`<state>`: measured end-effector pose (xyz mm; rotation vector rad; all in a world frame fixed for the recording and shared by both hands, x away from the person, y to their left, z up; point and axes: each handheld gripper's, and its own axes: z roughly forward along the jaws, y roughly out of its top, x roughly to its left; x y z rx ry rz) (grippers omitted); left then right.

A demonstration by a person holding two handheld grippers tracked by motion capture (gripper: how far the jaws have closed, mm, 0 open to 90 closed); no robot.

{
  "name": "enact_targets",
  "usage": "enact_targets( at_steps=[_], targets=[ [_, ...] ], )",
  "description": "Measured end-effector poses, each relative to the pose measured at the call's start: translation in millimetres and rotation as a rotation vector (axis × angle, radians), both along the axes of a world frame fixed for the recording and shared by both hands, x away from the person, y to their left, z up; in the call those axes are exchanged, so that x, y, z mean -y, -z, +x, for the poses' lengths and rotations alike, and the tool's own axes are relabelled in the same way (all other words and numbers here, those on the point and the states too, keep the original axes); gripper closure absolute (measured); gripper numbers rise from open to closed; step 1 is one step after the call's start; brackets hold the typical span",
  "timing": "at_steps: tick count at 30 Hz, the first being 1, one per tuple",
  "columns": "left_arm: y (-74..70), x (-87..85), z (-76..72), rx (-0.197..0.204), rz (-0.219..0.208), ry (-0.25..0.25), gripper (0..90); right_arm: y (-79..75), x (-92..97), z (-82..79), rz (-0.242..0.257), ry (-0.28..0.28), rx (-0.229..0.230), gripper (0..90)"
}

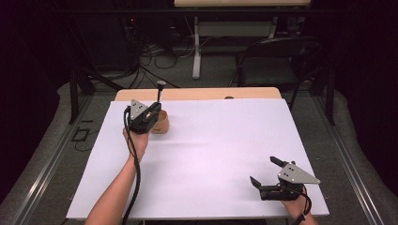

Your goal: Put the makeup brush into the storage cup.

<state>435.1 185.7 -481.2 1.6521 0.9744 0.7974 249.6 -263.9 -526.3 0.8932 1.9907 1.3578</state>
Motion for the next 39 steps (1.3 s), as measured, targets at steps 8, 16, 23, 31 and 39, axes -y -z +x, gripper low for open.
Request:
enact_targets(
  at_steps=[8,16,23,31,39],
  targets=[
    [3.4,0.3,6.0,0.018,-0.001,0.003,78.9,0.0,0.0,-0.1,0.001,-0.001,0.001,1.9],
    [7.7,2.4,11.5,0.035,0.022,-0.009,78.8,0.0,0.1,0.0,0.002,-0.002,0.0,2.0],
    [12.6,4.0,15.7,0.027,0.038,-0.019,78.9,0.1,0.1,0.0,0.0,-0.002,0.0,2.0],
    [16.9,5.6,19.3,0.019,0.057,-0.019,78.8,0.2,0.2,0.1,0.001,-0.003,-0.002,2.0],
    [21.5,6.2,22.3,0.0,0.056,-0.019,78.8,0.1,0.3,0.0,0.002,-0.004,-0.002,2.0]
  ],
)
